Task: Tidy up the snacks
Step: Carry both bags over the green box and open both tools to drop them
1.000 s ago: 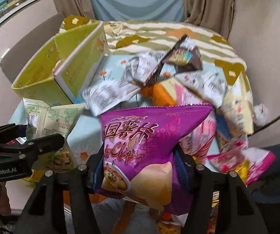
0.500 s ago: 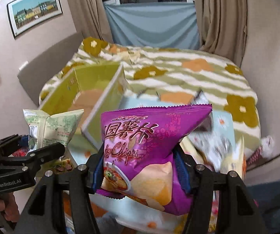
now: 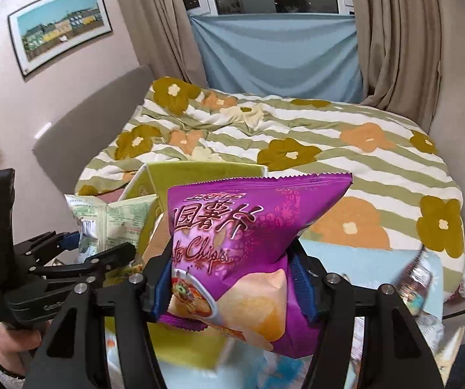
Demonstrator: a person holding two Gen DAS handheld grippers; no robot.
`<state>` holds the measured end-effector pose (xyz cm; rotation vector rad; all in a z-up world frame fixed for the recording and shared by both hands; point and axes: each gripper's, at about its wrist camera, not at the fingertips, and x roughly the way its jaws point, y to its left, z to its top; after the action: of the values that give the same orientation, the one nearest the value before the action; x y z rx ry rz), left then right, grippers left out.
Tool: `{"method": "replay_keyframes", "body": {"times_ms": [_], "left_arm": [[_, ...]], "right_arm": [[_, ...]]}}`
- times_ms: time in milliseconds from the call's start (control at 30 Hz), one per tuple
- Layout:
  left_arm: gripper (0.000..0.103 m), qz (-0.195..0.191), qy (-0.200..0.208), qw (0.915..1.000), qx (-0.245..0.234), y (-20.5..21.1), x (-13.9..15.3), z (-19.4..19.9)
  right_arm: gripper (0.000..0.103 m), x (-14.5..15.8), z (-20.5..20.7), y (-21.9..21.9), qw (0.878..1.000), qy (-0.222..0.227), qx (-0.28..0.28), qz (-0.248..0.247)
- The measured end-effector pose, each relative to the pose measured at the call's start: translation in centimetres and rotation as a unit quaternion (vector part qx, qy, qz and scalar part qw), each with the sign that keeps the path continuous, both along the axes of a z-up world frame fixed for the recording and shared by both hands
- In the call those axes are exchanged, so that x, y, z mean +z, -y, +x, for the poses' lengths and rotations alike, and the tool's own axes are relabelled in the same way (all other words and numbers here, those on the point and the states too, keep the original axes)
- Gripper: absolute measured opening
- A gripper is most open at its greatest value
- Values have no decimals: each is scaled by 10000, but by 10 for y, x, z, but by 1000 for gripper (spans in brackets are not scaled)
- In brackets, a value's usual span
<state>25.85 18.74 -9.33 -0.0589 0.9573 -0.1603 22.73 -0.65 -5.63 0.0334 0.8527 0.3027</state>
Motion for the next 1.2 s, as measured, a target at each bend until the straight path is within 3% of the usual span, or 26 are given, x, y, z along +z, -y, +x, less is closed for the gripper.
{"method": "replay_keyframes", "body": {"times_ms": [233,367,433,467,500,800,967,1200], "left_arm": [[67,42,-388,9986,-344,-12,-41,59],[67,111,-511,9974,-504,-8,-57,73],[76,174,-573,9971,-479,-6,-63,76],[94,190,-578,9970,-471,-5,-63,76],[103,224,-550,9973,-439,-5,-63,75],[103,565,-447,9974,-74,-18,-43,56],[103,360,-515,9976,300,-40,-38,39],[103,465,-481,9973,291,-45,-48,31]], "right_arm": [[58,-27,44,-32,9988,-284,-285,-277],[58,-40,56,-33,9972,-471,-449,-366],[58,-45,59,-33,9966,-529,-487,-398],[58,-47,60,-33,9963,-555,-511,-419],[58,-49,62,-32,9960,-587,-522,-425],[58,-47,64,-35,9976,-537,-353,-260],[58,-43,71,-47,9986,-467,-54,-230],[59,-68,102,-72,9972,-687,232,-185]]}}
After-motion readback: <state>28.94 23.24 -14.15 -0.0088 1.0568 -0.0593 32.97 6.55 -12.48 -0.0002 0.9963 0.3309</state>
